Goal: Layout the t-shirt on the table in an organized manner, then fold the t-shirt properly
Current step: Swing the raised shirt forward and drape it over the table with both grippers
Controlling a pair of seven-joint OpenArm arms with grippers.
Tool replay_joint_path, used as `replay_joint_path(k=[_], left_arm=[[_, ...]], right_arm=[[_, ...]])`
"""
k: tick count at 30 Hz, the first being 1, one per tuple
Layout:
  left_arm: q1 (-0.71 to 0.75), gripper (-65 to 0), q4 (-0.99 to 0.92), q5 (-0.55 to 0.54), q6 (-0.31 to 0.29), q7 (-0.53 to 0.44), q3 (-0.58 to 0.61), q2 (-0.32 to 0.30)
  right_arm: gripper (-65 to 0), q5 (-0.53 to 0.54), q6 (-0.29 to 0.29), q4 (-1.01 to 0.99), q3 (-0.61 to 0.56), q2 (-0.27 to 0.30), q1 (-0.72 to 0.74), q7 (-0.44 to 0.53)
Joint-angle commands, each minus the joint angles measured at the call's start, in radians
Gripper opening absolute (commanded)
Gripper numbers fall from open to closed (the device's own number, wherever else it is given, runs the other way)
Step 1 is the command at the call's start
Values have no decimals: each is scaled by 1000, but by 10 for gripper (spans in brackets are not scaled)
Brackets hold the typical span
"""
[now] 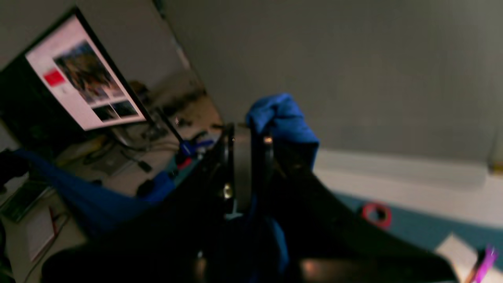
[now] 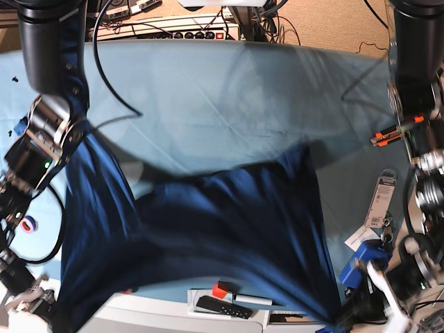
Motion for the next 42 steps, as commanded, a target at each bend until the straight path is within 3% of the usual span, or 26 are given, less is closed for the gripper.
replay_joint_path(k=[1,4,12,18,19,22,23,27,29,32,37,39,42], left_arm=[[-36,-650,21,-53,-18,-29,-15,-8],[-27,-650,58,-116,-18,-29,-45,-8],[-22,-650,192,-118,-18,-30,-157,-38],[13,-650,85,-82,-18,-38,-131,-35],[14,-650,57,-82,-18,-41,-122,-32],[12,-650,5,-78,-18,-82,-100,-30],[6,-650,-4,-61,-18,-93,-95,-30],[-39,-650,-69,26,-18,-171,-79,-30],[-83,-650,-131,29,-18,-197,-66,-29],[-156,-650,-220,36,-18,-200,-47,-11],[-204,-650,-278,-13,-18,-170,-40,5],[-204,-650,-278,-3,-18,-175,-41,5],[-205,-650,-284,39,-18,-209,-40,8]], right_arm=[[-650,49,7,45,1,9,33,-5],[-650,93,7,149,1,8,-13,-58],[-650,72,7,428,2,10,-237,-24],[-650,-278,1,386,-1,10,-212,155],[-650,-282,-9,358,0,10,-200,148],[-650,-72,7,338,0,9,-195,62],[-650,-63,7,338,0,7,-193,63],[-650,-278,7,290,0,8,-144,198],[-650,-327,0,217,0,8,-89,224],[-650,-302,0,108,-1,10,-9,208],[-650,-70,7,107,-1,8,26,46],[-650,-74,7,116,-1,8,25,48],[-650,-198,7,106,-1,7,25,139]])
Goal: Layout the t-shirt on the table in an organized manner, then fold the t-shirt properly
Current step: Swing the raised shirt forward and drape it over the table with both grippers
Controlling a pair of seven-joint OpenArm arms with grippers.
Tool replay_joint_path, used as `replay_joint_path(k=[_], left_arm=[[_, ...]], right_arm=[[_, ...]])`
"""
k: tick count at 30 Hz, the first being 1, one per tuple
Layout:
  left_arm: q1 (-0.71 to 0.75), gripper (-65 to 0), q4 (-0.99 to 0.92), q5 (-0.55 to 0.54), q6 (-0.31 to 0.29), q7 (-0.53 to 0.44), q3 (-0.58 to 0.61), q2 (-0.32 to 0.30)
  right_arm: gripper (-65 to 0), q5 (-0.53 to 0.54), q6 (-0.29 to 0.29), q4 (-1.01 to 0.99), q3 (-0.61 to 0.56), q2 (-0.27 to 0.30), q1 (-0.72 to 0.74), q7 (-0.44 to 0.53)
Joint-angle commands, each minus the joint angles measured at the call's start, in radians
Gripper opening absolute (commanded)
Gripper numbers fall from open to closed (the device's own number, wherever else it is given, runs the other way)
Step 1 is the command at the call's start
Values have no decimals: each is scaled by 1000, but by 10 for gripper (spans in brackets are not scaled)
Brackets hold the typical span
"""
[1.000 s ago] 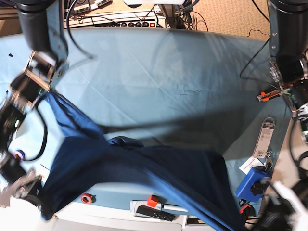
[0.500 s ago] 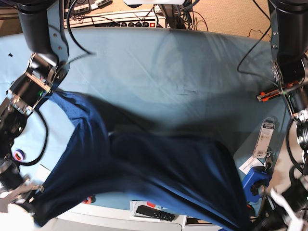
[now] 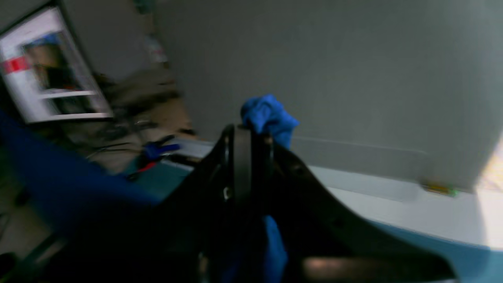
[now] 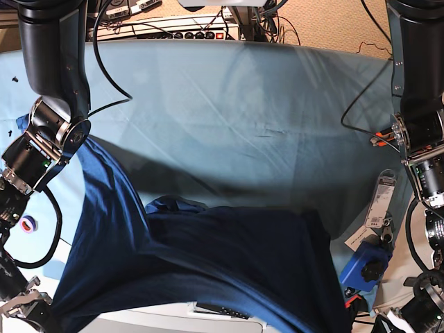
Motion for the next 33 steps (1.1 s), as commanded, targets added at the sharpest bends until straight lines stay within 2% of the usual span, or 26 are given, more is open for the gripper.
replay_joint_path(k=[1,3,6,11,16,20,23,25,30,32,33], left_arm=[[-44,-650,5,0,0,-55,-4,-2],[-62,-650,-32,41,0,-90,0,23],[-118,-650,-137,114,0,-174,46,65],[-229,-650,-308,208,0,-256,138,121],[-292,-650,-320,169,0,-233,150,118],[-309,-650,-301,-10,0,-70,121,77],[-298,-650,-291,-139,0,120,72,54],[-284,-650,-291,-235,0,251,42,39],[-217,-650,-292,-474,0,564,24,-29],[-175,-650,-292,-541,0,591,24,-60],[-150,-650,-292,-541,2,591,24,-74]], right_arm=[[-650,-19,-7,-4,0,12,42,77],[-650,-111,-25,-60,0,12,53,167],[-650,-157,-24,-174,0,12,97,231],[-650,-156,-24,-312,0,12,191,230],[-650,-126,-5,-315,0,18,256,175],[-650,78,1,-271,2,23,276,-24],[-650,233,1,-172,2,23,246,-206],[-650,292,1,-92,2,26,208,-287],[-650,356,1,43,2,31,43,-313],[-650,393,1,69,2,32,-35,-313],[-650,417,1,79,2,32,-75,-313]])
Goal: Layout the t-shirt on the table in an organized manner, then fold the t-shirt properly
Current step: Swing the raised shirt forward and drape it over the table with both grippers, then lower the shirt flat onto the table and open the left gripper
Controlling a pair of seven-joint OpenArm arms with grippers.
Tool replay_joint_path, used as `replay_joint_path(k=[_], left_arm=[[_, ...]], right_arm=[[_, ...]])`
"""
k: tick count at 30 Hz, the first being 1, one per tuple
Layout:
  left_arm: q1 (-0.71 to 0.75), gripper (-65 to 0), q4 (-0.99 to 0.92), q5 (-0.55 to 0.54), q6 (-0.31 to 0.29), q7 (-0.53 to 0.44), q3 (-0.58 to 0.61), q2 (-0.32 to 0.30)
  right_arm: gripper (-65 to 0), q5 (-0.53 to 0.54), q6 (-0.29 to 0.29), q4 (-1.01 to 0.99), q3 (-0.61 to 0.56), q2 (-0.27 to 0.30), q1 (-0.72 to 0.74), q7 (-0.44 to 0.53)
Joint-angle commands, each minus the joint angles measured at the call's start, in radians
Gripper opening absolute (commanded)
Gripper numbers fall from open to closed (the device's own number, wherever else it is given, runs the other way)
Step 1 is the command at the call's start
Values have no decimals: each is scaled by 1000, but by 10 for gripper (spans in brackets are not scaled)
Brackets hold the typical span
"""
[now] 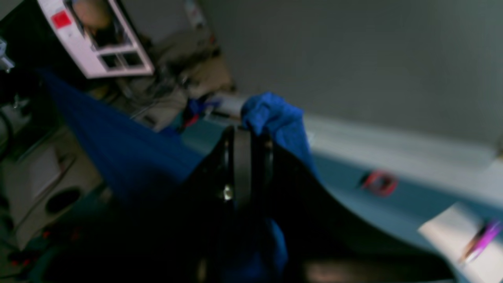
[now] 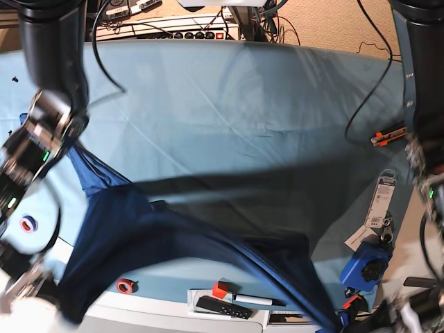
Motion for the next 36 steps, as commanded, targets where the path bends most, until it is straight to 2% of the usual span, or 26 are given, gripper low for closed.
replay_joint_path(k=[1,8,15,21,25,30,36], left_arm=[[-12,-650,13,-24,0,-15,-5,-23],[231,-650,13,-24,-1,-15,-5,-71],[430,-650,13,-24,-1,-15,-5,-71],[490,-650,13,-24,-1,-15,-5,-77],[491,-650,13,-24,-1,-15,-5,-108],[504,-650,13,-24,-1,-15,-5,-158],[580,-650,13,-24,-1,-15,-5,-198]], right_arm=[[-650,56,-2,27,0,13,1,34],[-650,185,-2,89,14,18,-273,34],[-650,236,-2,181,137,18,-484,34],[-650,285,-2,292,285,21,-615,34],[-650,302,-2,411,348,52,-716,34],[-650,302,-2,509,394,65,-838,34],[-650,302,-2,514,395,65,-949,34]])
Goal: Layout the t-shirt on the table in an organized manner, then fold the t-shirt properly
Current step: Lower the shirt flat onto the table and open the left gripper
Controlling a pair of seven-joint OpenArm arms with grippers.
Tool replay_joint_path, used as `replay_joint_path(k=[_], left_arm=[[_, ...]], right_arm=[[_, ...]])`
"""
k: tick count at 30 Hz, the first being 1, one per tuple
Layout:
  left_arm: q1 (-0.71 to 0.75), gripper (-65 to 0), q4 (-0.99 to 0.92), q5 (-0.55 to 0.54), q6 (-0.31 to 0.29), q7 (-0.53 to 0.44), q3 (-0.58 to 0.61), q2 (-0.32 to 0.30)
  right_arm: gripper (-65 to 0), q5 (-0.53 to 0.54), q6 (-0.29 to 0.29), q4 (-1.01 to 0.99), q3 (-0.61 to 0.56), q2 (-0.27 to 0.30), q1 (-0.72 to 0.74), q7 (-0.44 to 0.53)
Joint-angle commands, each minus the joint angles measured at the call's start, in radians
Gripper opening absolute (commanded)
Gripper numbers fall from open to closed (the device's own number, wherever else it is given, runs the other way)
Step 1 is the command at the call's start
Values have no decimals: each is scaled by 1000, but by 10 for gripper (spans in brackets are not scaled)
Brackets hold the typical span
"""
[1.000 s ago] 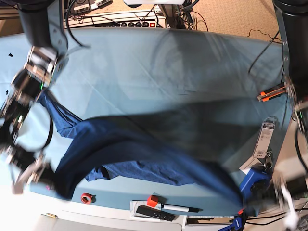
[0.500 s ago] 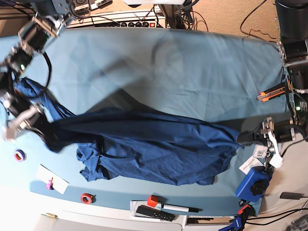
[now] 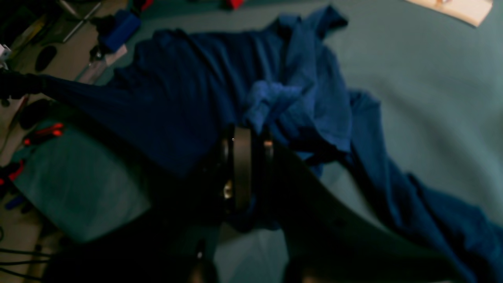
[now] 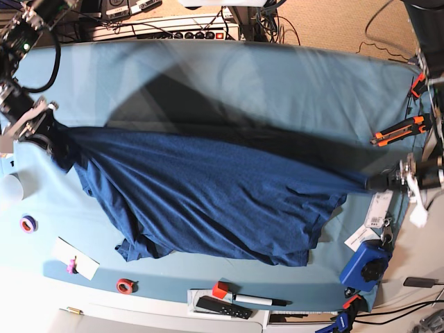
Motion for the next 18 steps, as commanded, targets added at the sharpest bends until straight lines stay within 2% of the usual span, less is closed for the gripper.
replay_joint_path(k=[1,11,18], left_arm=[[-10,-650,13,-27,-1,-11,-6,-29],[137,-650,13,-27,-1,-11,-6,-35],[199,-650,13,-27,-1,-11,-9,-57]], right_arm=[[-650,32,-2,17,7,23,-3,29],[-650,29,-2,17,7,23,-54,29],[-650,-88,-2,16,7,23,-54,29]])
